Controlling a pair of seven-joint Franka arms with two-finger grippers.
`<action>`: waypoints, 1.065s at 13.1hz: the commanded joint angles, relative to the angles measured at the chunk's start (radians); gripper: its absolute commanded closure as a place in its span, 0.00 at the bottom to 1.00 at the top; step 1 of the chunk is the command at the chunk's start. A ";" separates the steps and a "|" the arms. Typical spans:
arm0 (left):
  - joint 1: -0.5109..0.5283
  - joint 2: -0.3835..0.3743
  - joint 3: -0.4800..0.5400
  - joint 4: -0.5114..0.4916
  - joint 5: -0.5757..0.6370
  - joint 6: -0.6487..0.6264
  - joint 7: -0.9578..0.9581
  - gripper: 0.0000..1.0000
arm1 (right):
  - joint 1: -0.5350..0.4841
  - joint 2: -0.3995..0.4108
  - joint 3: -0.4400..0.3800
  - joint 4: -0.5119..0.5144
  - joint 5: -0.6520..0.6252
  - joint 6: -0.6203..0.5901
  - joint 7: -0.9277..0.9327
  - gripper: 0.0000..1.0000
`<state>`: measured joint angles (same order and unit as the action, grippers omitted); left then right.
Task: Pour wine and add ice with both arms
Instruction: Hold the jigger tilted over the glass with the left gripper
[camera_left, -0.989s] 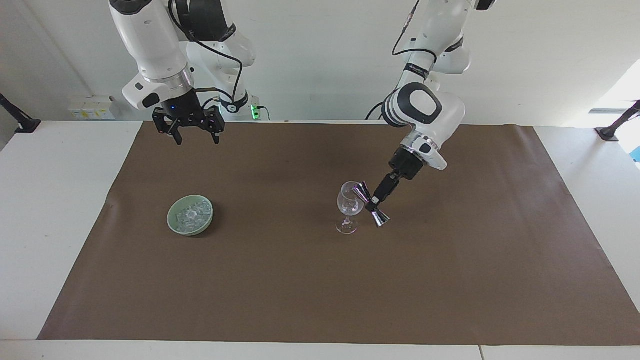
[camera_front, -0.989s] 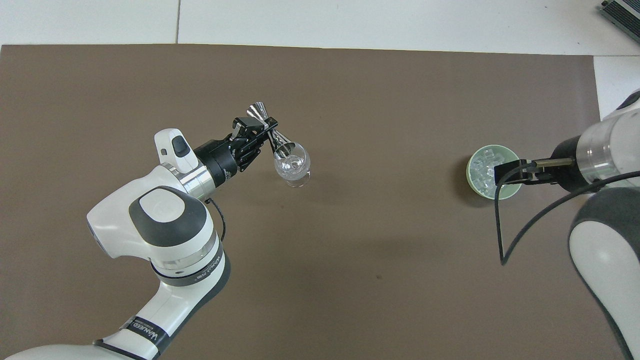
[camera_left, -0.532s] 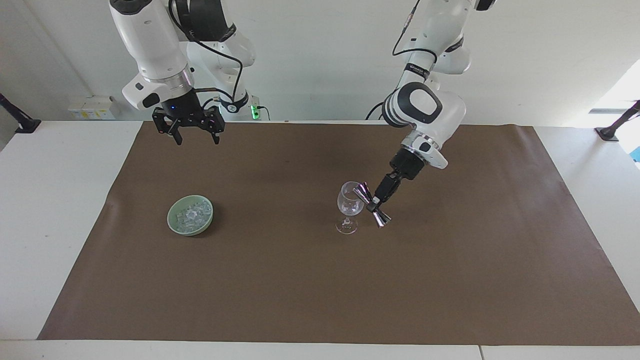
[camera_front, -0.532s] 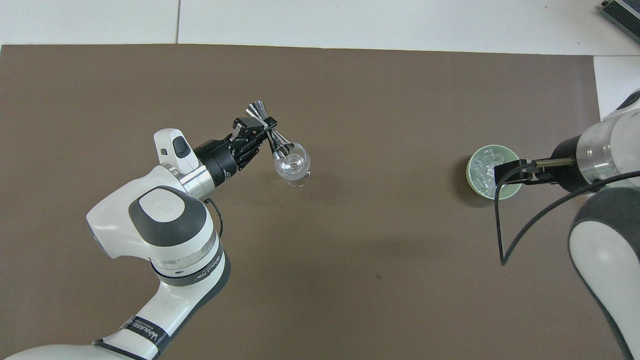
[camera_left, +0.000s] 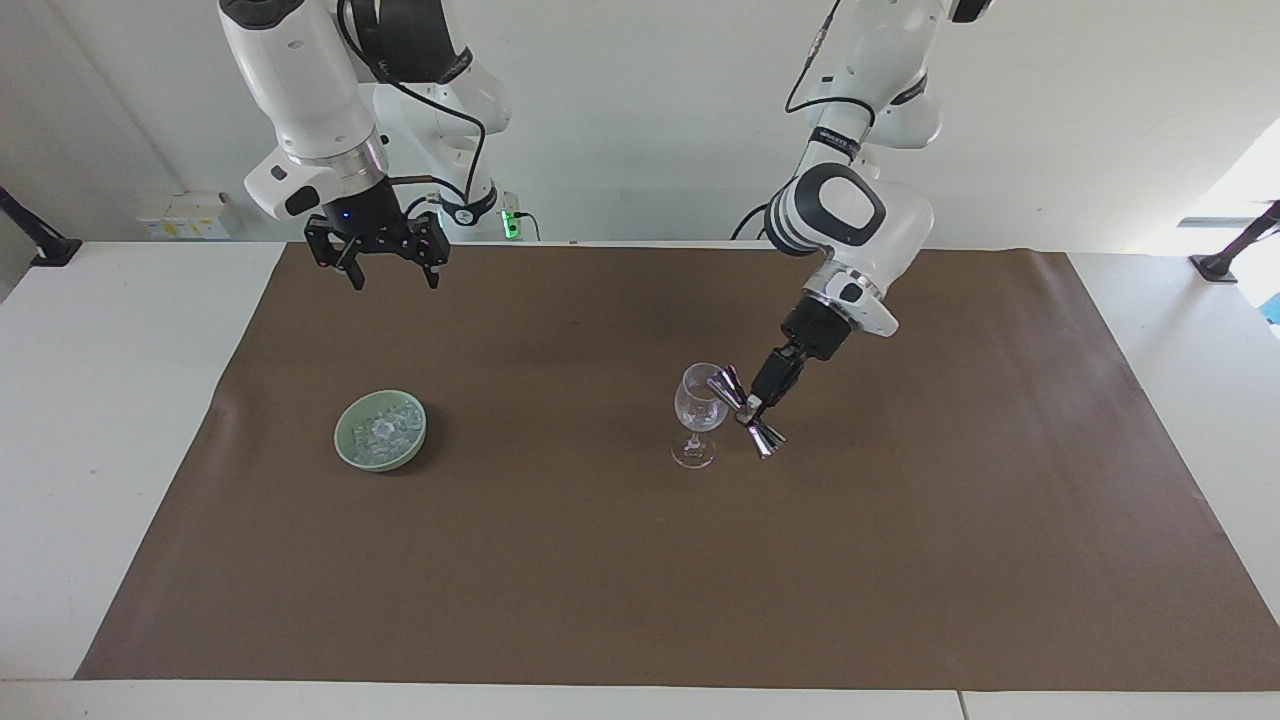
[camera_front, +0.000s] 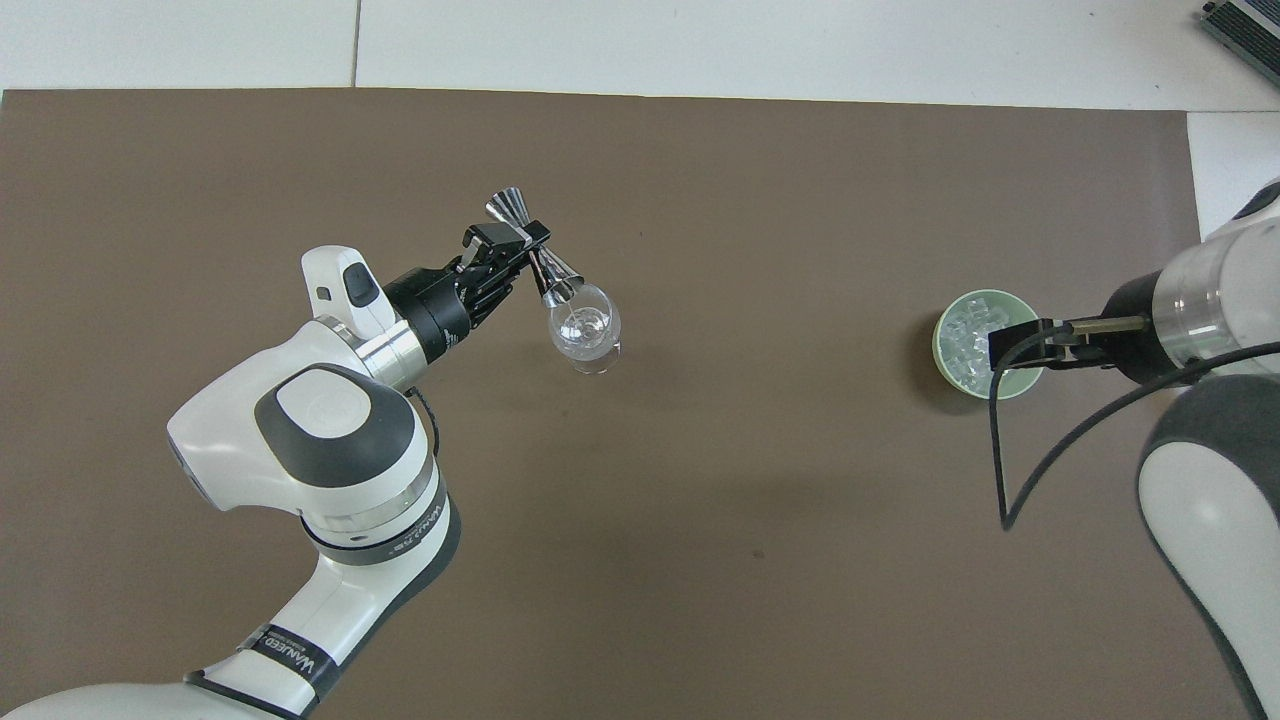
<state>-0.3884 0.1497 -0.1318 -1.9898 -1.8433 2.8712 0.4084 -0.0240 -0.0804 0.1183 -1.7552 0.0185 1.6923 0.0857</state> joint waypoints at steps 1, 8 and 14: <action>-0.018 0.025 0.009 0.035 0.022 0.031 0.006 1.00 | -0.013 -0.021 0.006 -0.021 0.009 -0.002 -0.024 0.00; -0.020 0.036 0.011 0.042 0.022 0.045 0.021 1.00 | -0.013 -0.021 0.006 -0.021 0.009 -0.002 -0.024 0.00; -0.020 0.034 0.009 0.045 0.024 0.045 0.021 1.00 | -0.013 -0.021 0.004 -0.021 0.009 -0.002 -0.024 0.00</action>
<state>-0.3885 0.1726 -0.1325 -1.9676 -1.8301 2.8891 0.4261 -0.0240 -0.0804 0.1183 -1.7552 0.0185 1.6923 0.0857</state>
